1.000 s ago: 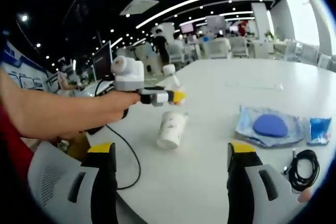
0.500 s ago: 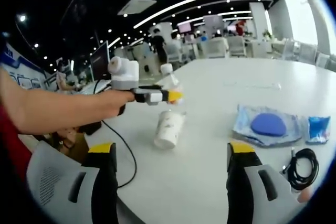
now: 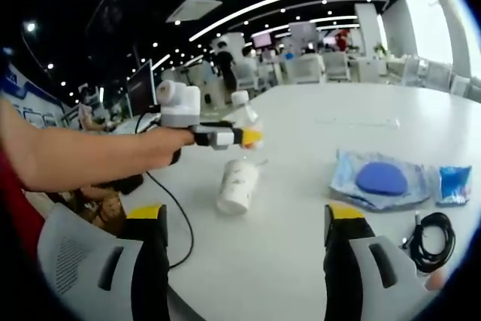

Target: Arrange the tabletop items into an orderly group along one side of the table until the central work area is clear of visible clutter.

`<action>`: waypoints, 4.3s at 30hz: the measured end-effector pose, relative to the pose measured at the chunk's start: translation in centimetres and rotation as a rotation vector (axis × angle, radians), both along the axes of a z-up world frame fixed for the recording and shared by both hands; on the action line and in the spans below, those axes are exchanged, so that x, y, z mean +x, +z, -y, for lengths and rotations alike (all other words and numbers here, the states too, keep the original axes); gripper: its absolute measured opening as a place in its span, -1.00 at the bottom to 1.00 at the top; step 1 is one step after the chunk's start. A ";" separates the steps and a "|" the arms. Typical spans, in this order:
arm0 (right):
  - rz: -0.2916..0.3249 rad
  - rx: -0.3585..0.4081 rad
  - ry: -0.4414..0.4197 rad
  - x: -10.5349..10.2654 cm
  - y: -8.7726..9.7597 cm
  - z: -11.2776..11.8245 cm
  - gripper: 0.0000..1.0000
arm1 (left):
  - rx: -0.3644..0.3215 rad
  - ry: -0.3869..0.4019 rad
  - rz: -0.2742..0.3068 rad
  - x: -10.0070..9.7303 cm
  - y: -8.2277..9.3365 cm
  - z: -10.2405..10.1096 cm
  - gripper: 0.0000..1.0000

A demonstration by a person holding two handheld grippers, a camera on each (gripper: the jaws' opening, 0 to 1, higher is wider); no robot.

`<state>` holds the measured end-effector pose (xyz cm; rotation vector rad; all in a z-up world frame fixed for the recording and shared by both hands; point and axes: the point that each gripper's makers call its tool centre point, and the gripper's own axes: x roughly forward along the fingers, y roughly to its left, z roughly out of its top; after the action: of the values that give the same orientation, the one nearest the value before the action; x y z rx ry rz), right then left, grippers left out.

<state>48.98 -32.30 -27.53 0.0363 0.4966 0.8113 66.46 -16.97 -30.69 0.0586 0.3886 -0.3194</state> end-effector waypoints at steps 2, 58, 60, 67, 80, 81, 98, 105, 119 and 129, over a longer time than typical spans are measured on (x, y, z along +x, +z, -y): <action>0.001 0.001 -0.001 0.1 0.0 0.0 0.69 | -0.003 -0.003 -0.002 0.0 0.0 0.1 -0.24; 0.006 -0.005 0.040 -0.4 0.0 -0.8 0.70 | -0.094 0.100 -0.023 -5.4 1.0 -4.6 0.23; 0.005 -0.006 0.042 -0.4 0.0 -0.8 0.70 | -0.097 0.102 -0.018 -5.9 1.1 -4.8 0.24; 0.004 -0.010 0.047 -0.3 0.2 -1.0 0.70 | -0.117 0.096 -0.024 -8.0 1.1 -4.9 0.29; 0.000 -0.018 0.044 0.1 0.4 -0.8 0.70 | -0.185 0.029 -0.004 -11.8 3.3 -3.2 0.50; 0.001 -0.018 0.043 0.1 0.4 -0.8 0.70 | -0.189 0.024 -0.001 -12.1 3.4 -3.1 0.54; -0.017 -0.058 0.067 1.3 -0.2 -1.4 0.70 | -0.246 -0.107 -0.023 -18.6 4.5 0.2 0.65; -0.031 -0.077 0.083 2.8 -0.6 -2.2 0.69 | -0.237 -0.137 -0.003 -20.6 5.3 1.3 0.66; -0.106 -0.084 0.138 5.9 -1.4 -7.3 0.67 | -0.236 -0.133 0.014 -22.1 5.7 1.4 0.62; -0.194 -0.128 0.149 7.7 -3.4 -10.9 0.63 | -0.241 -0.130 0.018 -22.2 5.6 1.5 0.59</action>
<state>56.68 -21.44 -30.90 -0.0410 0.7404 0.9253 44.21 -18.45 -25.07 -0.1494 0.3268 -0.4921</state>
